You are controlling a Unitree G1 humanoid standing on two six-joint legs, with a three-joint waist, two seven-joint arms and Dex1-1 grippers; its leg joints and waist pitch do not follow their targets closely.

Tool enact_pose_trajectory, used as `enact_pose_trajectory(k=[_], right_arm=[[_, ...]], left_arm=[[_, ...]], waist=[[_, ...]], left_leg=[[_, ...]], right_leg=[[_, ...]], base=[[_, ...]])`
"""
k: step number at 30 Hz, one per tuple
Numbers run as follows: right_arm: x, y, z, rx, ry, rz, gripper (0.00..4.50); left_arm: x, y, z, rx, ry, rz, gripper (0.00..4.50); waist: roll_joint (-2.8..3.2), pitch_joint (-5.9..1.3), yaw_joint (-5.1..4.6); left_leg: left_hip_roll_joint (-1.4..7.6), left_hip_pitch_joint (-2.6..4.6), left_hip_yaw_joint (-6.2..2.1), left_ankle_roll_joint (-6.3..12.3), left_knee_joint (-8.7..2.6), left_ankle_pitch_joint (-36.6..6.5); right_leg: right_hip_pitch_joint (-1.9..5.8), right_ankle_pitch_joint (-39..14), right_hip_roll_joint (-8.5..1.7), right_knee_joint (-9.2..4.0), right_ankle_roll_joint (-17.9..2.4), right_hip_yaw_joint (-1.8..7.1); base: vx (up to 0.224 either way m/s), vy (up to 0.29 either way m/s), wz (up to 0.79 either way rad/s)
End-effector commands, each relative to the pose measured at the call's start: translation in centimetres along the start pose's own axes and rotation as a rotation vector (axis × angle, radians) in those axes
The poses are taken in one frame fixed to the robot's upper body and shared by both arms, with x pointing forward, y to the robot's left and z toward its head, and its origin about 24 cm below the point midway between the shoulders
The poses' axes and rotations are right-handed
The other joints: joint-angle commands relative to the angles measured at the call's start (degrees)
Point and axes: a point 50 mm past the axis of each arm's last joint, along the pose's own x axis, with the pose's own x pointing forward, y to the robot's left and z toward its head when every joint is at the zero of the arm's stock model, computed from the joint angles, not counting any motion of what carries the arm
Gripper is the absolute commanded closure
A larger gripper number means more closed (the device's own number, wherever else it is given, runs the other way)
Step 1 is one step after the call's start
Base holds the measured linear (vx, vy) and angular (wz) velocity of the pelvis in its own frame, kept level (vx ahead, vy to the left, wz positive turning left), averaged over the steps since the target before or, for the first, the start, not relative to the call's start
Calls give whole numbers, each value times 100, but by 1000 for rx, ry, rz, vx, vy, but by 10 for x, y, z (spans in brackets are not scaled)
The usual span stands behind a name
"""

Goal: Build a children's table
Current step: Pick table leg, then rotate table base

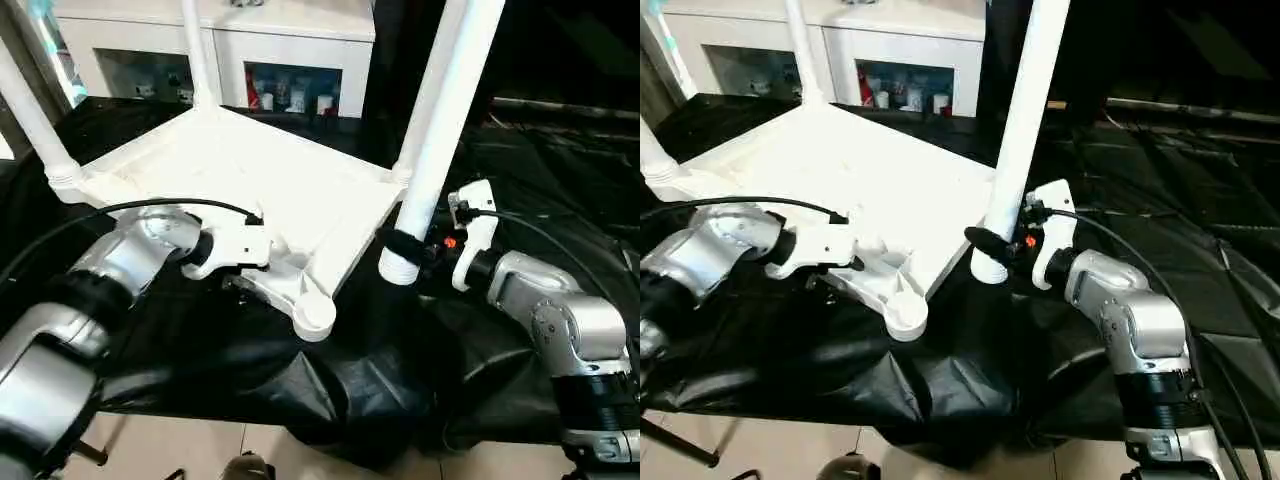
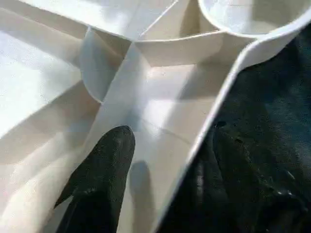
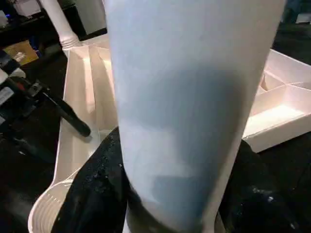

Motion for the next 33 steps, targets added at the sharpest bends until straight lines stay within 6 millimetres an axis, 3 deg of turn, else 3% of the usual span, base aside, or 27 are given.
enact_pose_trajectory(k=[1,2,3,4,6,7,10,11,14,20,25,29,31,32,33], right_arm=[[-2,0,5,-29,-19,-4,257],[-2,0,5,-29,-19,-4,257],[-1,0,5,-30,-17,-3,257],[-1,1,4,-34,-13,1,257],[0,3,3,-41,-7,8,257],[0,4,3,-45,-3,10,257],[-3,6,1,-54,12,26,257],[-4,7,0,-56,16,29,257],[-9,9,-5,-75,53,51,257],[-13,7,-8,-90,73,43,257],[-13,7,-8,-95,71,40,257],[-10,4,-8,-88,61,25,257],[-9,3,-7,-81,53,20,257],[-8,2,-6,-77,44,10,257],[-8,2,-6,-77,44,9,257]], left_arm=[[0,6,3,30,11,9,190],[0,6,3,30,11,9,197],[1,6,3,31,17,-1,197],[1,6,3,32,20,-13,222],[3,7,3,36,22,-26,222],[3,7,3,34,25,-37,234],[4,8,2,35,44,-61,264],[4,8,2,35,48,-64,264],[5,9,2,24,52,-78,279],[13,11,1,-26,67,-47,327],[14,11,0,-63,108,-78,361],[21,9,8,-237,-26,-108,377],[24,9,10,-298,-63,-95,389],[31,10,11,-381,-108,-12,394],[32,10,11,-388,-111,-3,394]], waist=[[119,-499,8],[113,-499,16],[158,-507,33],[156,-504,44],[152,-507,59],[204,-514,69],[161,-508,66],[189,-513,74],[181,-516,86],[183,-504,71],[156,-496,78],[158,-512,72],[154,-525,76],[120,-535,64],[132,-532,72]], left_leg=[[231,131,-120,-428,-448,-1680],[229,132,-121,-428,-445,-1693],[245,144,-131,-435,-445,-1701],[241,150,-125,-431,-441,-1747],[232,141,-121,-418,-440,-1715],[240,141,-134,-429,-437,-1710],[223,125,-115,-347,-428,-1666],[222,130,-116,-336,-423,-1644],[240,128,-125,-317,-433,-1624],[235,121,-126,-272,-426,-1658],[230,130,-127,-209,-431,-1646],[228,98,-125,-169,-421,-1465],[230,93,-113,-106,-400,-1366],[234,87,-106,-76,-390,-1304],[227,83,-110,-50,-383,-1288]], right_leg=[[307,-1493,-445,-442,-920,317],[311,-1514,-446,-440,-918,314],[304,-1503,-462,-423,-947,319],[300,-1510,-454,-444,-947,319],[308,-1485,-446,-442,-953,318],[310,-1427,-452,-424,-979,319],[324,-1402,-449,-439,-996,318],[319,-1452,-448,-447,-967,318],[331,-1523,-448,-457,-885,318],[332,-1674,-458,-483,-943,312],[328,-2044,-466,-537,-803,304],[347,-1767,-473,-490,-948,299],[347,-1427,-472,-450,-1160,296],[362,-1285,-467,-412,-1225,295],[354,-1259,-461,-421,-1244,290]], base=[[0,0,0],[0,0,0],[0,0,0],[0,0,0],[0,0,0],[0,0,0],[0,0,0],[0,0,0],[0,0,0],[0,0,0],[0,0,0],[0,0,0],[0,0,0],[0,0,0],[0,0,0]])
